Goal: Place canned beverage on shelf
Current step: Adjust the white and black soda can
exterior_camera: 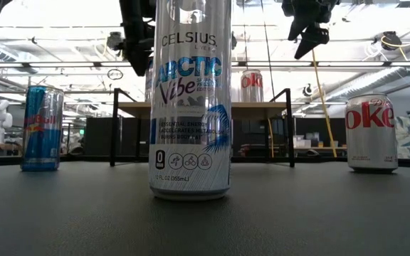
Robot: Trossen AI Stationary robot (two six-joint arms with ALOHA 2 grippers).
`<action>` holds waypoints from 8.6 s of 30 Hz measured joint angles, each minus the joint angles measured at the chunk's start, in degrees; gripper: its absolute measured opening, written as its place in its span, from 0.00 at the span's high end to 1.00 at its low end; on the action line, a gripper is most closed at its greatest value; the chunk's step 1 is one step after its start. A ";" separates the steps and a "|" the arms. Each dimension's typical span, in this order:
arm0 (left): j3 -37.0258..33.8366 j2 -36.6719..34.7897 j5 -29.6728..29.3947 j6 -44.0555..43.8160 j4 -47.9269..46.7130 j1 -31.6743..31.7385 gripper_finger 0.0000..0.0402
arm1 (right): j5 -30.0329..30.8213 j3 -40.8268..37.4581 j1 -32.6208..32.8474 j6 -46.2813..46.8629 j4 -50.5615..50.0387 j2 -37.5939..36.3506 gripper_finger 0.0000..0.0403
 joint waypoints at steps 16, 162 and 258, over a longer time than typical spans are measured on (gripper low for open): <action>0.00 -0.04 4.38 -0.01 4.09 -1.33 0.81 | -0.02 0.00 0.00 -0.02 0.02 0.00 0.17; 0.02 -15.23 3.08 3.20 3.83 -2.69 0.81 | -4.60 0.00 -0.65 -14.86 93.81 34.58 0.06; 0.02 -15.21 3.18 3.57 3.85 -2.67 0.81 | -12.37 25.66 -3.63 -15.97 64.78 48.39 0.44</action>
